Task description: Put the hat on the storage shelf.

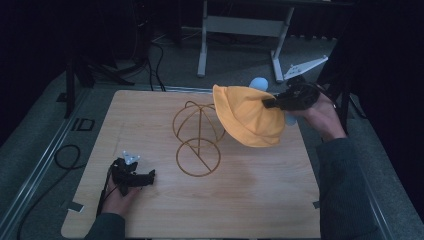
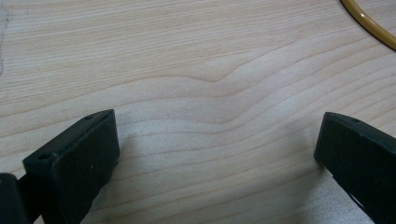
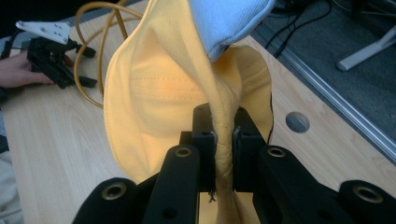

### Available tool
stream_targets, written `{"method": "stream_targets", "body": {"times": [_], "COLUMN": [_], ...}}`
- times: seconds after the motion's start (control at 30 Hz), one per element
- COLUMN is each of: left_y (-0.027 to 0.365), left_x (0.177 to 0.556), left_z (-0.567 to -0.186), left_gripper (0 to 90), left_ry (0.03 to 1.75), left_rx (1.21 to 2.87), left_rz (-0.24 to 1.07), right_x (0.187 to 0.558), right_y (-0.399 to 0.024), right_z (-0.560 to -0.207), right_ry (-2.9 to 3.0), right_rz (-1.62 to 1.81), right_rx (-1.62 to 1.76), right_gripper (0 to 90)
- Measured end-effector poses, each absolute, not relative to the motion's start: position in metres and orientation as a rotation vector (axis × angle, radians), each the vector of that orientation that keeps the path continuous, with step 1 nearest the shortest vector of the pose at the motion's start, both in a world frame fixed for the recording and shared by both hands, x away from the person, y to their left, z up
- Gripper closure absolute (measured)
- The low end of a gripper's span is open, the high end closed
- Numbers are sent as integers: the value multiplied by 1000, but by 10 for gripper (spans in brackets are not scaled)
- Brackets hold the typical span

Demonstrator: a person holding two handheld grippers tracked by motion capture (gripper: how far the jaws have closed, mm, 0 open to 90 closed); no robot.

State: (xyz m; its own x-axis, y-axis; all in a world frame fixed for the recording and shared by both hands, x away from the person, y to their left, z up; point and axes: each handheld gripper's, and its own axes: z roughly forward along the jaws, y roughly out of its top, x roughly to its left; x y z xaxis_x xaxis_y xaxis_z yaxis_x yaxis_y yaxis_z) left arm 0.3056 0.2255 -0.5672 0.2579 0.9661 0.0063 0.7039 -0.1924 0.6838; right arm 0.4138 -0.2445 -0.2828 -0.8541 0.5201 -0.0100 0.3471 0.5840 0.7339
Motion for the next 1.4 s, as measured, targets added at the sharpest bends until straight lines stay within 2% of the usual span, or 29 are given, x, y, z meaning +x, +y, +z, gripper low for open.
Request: {"method": "stream_targets", "body": {"times": [0.53,1.4], "left_y": [226,225], "left_x": [306,306], "left_z": [-567,-567], "left_gripper": [2,2], "left_ry": [1508,1509], "left_rx": [1972,1967], "left_rz": [603,605], "right_x": [415,420], "right_y": [-211,-129], "right_z": [-270,-266], "right_ry": [2604,2654], "right_rz": [1142,1043], "right_rx": [630,529], "right_gripper": [833,825]}}
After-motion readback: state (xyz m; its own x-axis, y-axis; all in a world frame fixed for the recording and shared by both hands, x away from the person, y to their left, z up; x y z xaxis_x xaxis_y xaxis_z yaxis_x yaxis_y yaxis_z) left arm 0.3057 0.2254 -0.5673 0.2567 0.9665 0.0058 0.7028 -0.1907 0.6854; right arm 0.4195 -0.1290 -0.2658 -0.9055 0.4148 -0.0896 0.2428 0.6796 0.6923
